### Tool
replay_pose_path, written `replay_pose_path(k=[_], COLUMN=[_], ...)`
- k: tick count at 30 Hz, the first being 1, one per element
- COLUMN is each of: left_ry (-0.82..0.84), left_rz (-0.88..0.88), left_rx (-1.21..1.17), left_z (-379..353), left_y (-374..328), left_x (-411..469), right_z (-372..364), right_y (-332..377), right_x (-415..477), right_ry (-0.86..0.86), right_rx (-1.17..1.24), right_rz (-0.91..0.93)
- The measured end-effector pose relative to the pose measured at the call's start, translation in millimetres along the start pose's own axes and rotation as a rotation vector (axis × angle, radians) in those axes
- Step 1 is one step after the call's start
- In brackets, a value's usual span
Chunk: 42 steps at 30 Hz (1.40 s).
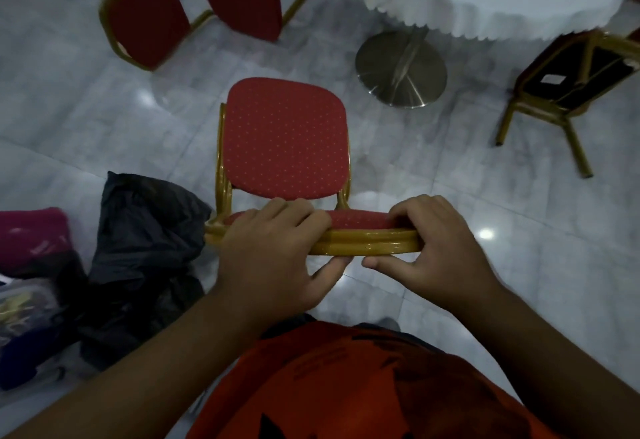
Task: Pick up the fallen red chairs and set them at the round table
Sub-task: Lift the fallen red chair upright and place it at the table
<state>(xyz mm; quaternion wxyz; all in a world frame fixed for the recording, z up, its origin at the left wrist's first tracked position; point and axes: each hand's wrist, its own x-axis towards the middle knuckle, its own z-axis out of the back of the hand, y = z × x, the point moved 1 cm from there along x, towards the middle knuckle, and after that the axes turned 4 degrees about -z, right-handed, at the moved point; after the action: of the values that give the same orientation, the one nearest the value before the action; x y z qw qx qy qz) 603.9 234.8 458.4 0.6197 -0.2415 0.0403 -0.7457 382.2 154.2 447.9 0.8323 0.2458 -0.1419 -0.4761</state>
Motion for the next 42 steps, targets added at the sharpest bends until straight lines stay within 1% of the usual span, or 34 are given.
replay_pose_path(k=[3,5,9,13,16,22,25,29,31,34,38,42], left_ry=[-0.007,-0.043,-0.101,-0.115,-0.119,-0.006,0.083,0.148,0.121,0.039,-0.045,-0.086], left_rz=[-0.007,-0.012,0.022,0.056,0.006,-0.122,-0.114,-0.086,-0.055,-0.018,-0.023,0.001], left_rx=[0.049,0.077,0.052,-0.025,-0.055,-0.124,-0.16,-0.164,-0.156,-0.09,-0.061,-0.063], left_z=[-7,-12,-23,-43,-55,-77,-86,-97,-106,-120,-134,-145], left_y=[-5,-1,-6,-20,-28,-32,-37,-57,-70,-79,-78,-68], left_x=[-6,-13,-27,-28,-17,38,81,125,140,164,182,198], right_z=[0,-3,-3,4,11,27,39,61,69,72,73,74], right_y=[-10,-11,-14,-29,-44,-73,-91,-122,-134,-148,-162,-171], right_x=[-8,-8,-8,-18,-27,-32,-22,-10,-4,9,26,49], right_ry=[-0.013,-0.018,-0.035,-0.06,-0.099,-0.149,-0.161,-0.137,-0.145,-0.203,-0.289,-0.312], right_rx=[0.003,-0.036,-0.12,-0.136,-0.129,-0.13,-0.133,-0.133,-0.112,-0.107,-0.124,-0.133], right_rz=[-0.004,0.047,0.122,0.115,0.085,-0.113,-0.204,-0.231,-0.223,-0.223,-0.233,-0.222])
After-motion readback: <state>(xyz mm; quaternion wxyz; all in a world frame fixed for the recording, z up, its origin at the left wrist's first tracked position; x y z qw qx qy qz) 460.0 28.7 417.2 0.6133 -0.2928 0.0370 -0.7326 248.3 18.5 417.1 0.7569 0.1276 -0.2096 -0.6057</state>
